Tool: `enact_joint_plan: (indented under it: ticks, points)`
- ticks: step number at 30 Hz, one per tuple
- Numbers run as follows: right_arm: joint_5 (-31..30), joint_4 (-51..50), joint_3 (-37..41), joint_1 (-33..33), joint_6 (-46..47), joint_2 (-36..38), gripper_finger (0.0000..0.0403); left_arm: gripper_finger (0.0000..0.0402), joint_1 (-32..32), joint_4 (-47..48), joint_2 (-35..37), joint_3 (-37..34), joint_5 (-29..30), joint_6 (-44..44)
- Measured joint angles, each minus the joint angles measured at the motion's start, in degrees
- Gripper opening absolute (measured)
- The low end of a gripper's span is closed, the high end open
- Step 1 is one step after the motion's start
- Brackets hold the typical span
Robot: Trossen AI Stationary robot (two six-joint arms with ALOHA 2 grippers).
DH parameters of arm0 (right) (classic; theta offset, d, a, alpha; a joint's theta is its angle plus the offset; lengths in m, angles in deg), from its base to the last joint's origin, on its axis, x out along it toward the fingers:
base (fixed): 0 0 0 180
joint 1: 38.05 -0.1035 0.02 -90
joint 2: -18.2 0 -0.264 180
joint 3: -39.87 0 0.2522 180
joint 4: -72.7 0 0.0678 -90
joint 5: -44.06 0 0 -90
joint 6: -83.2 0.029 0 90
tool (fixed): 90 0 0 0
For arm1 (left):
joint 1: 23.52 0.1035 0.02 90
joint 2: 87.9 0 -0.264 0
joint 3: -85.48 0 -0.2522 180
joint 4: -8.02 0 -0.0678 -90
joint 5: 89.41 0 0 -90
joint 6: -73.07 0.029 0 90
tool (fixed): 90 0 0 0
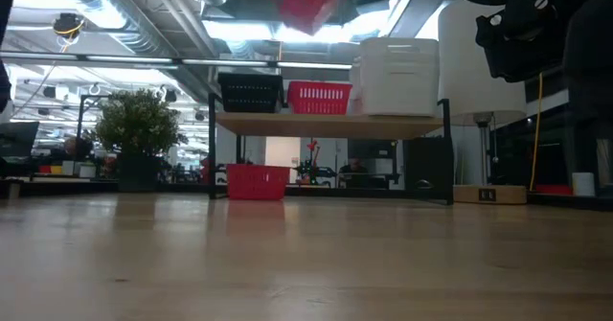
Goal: Stack baskets on shelf by color
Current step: Stack the bottom red bin on top of the red bin on the shelf
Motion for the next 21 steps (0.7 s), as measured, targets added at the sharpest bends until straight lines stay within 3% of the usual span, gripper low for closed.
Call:
enact_joint_plan:
  ticks: [3,5,9,21]
  points:
    - [0.03,0.16,0.0,0.0,0.02,0.0,0.008,0.0,7.94,-5.63,-1.04,0.31,-7.68,-2.85]
    - [0.13,0.19,0.0,0.02,0.03,0.0,0.008,0.0,12.01,-4.21,-1.38,0.18,-11.28,-5.0]
    - [0.17,0.26,0.0,0.02,-0.1,0.0,0.008,0.0,15.15,-2.23,-2.92,0.14,-14.77,-6.53]
    - [0.2,0.29,-0.02,-0.11,-0.66,0.0,0.008,0.0,11.57,1.59,-8.45,0.26,-10.09,-1.52]
